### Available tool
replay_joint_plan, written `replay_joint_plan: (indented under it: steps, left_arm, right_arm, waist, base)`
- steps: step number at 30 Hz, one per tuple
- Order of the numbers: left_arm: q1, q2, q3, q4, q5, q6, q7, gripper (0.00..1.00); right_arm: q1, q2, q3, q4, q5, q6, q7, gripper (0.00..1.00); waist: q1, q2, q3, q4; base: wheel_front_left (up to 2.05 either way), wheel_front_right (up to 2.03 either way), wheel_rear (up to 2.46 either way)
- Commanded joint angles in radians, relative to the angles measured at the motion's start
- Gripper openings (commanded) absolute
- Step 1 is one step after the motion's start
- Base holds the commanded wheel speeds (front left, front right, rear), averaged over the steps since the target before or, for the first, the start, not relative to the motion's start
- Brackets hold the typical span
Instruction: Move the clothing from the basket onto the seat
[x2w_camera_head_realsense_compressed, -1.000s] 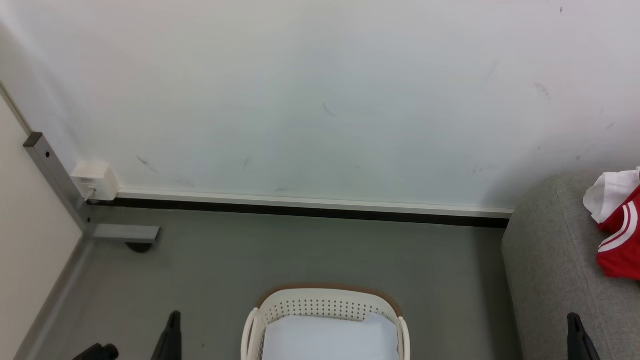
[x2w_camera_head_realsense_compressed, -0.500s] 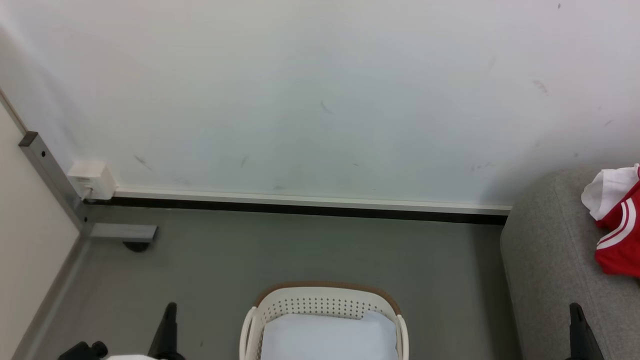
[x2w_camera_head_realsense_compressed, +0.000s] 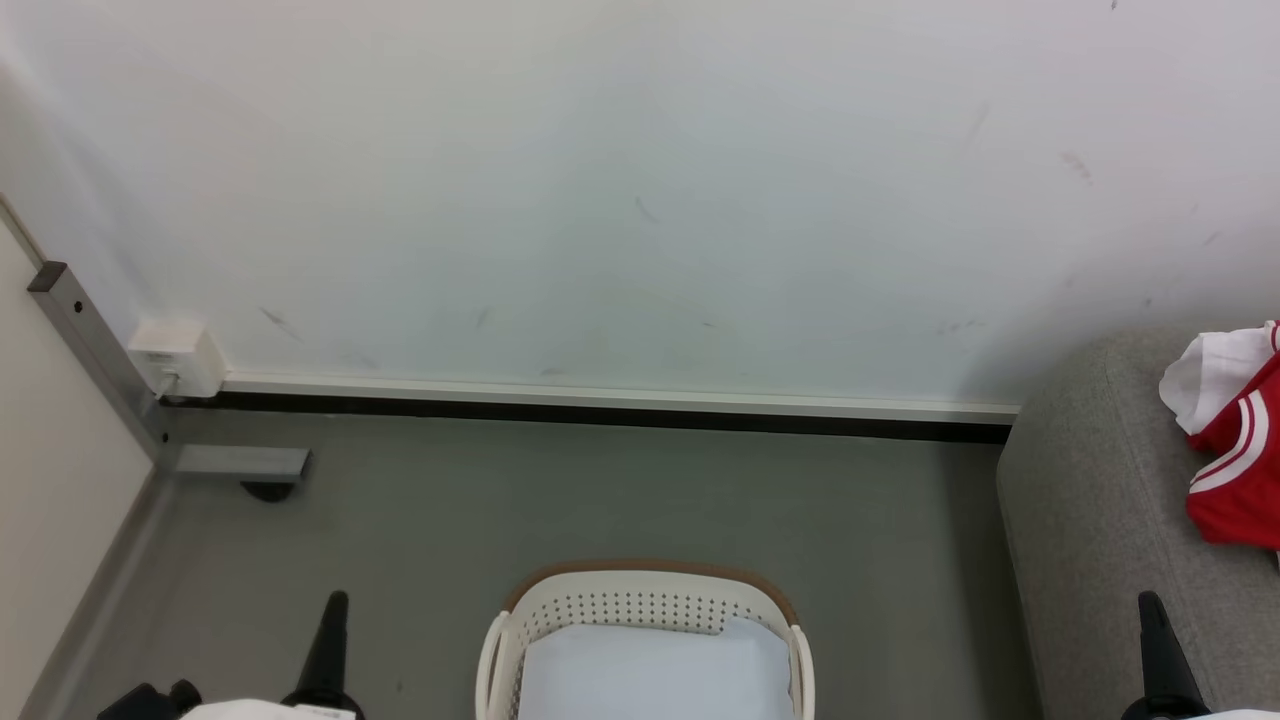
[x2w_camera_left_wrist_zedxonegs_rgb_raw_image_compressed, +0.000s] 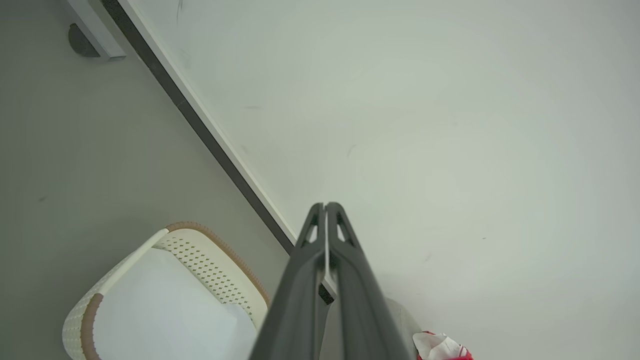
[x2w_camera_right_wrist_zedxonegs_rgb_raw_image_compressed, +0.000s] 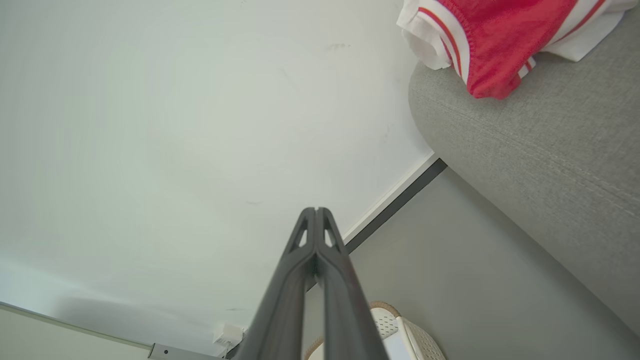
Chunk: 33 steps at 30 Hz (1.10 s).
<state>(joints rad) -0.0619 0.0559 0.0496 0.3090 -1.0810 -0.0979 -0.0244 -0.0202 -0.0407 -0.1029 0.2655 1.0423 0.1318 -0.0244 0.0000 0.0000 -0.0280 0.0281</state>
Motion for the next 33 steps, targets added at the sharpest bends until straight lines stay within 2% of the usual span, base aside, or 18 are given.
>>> replay_joint_plan:
  steps: [1,15,33]
  left_arm:
    - [-0.022,0.003,0.006,-0.014,-0.026,-0.007,0.007,0.0]
    - [-0.032,0.001,0.026,-0.03,-0.184,-0.017,0.05,0.0]
    - [-0.041,-0.002,0.044,-0.046,-0.336,-0.025,0.089,0.0]
  right_arm:
    - [-0.026,-0.011,-0.004,-0.012,0.029,-0.001,0.006,0.0]
    - [-0.047,-0.012,-0.007,-0.016,0.198,-0.001,0.048,0.0]
    - [-0.067,-0.013,-0.01,-0.019,0.362,-0.002,0.088,0.0]
  waist:
    - [0.0,0.0,0.001,0.0]
    - [0.0,0.0,0.008,-0.008]
    - [0.0,0.0,0.017,-0.016]
  base:
    - [0.0,0.0,0.0]
    - [0.0,0.0,0.0]
    - [0.0,0.0,0.0]
